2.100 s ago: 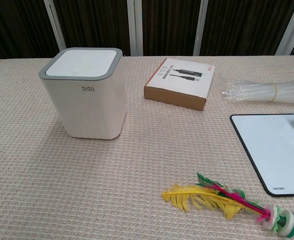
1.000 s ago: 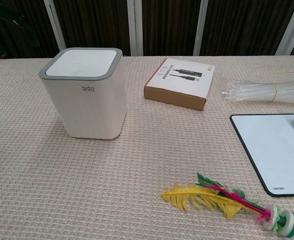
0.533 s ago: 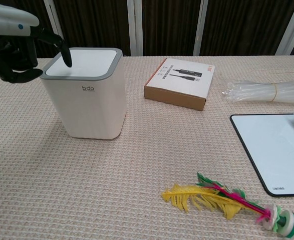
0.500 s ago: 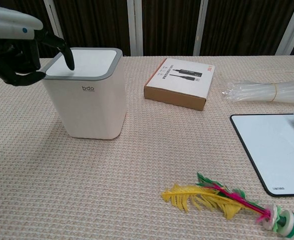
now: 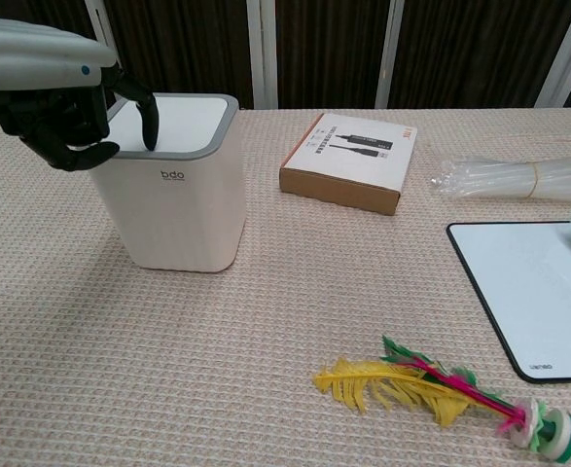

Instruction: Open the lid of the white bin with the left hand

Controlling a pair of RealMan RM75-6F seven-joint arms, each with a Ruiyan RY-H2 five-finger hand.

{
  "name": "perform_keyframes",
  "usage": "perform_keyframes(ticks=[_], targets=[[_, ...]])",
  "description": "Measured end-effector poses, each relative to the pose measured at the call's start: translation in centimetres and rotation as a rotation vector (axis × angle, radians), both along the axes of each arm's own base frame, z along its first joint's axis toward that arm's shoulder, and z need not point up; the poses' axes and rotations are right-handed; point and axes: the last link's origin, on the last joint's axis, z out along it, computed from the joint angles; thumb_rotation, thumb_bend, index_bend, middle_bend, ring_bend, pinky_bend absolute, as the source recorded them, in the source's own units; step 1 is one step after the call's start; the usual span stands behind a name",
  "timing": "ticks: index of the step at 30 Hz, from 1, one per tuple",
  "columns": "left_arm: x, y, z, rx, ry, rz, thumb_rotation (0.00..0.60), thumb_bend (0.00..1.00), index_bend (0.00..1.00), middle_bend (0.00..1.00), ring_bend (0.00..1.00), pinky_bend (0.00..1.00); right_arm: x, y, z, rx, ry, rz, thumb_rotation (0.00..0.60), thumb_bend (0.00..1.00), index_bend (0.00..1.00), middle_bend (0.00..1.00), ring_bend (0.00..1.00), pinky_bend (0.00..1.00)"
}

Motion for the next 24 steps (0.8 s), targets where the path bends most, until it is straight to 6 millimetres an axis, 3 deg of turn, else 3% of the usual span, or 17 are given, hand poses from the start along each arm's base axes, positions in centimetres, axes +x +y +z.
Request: perform_keyframes(ticks=[9,14,17,20,24], targets=[[0.2,0.1,-0.1,0.015,0.021,0.0,0.6,0.69,0.24,0.85,0.82,0.78,-0.1,0.0,0.0,0.001,-0.001,-0.003,0.6,0.29,0.23,0.14,0.03,0.04],[1.4,0.0,1.4,0.099,-0.042,-0.054,0.6,0.59,0.25,0.8,0.79,0.78,-0.1,0.0,-0.1,0.003,0.0,-0.003,0.6,0.29,0.23,0.14,0.03,0.04],[2.0,-0.5,3.0,0.181,-0.09,-0.105,0.6,0.53,0.25,0.73,0.7,0.76,-0.1,0.0,-0.1,0.006,0.003,-0.005,0.6,0.29,0.23,0.14,0.03,0.04],[2.0,-1.5,4.9,0.28,-0.126,-0.149,0.6,0.43,0.25,0.59,0.56,0.7,-0.1,0.0,-0.2,0.01,0.003,-0.004,0.6,0.29,0.23,0.14,0.03,0.04],[-0.1,-3.8,7.0,0.391,-0.124,-0.14,0.6,0.27,0.25,0.41,0.33,0.48,0.0,0.1,-0.3,0.015,0.006,-0.002,0.6,0.29,0.23,0.14,0.03,0.04]])
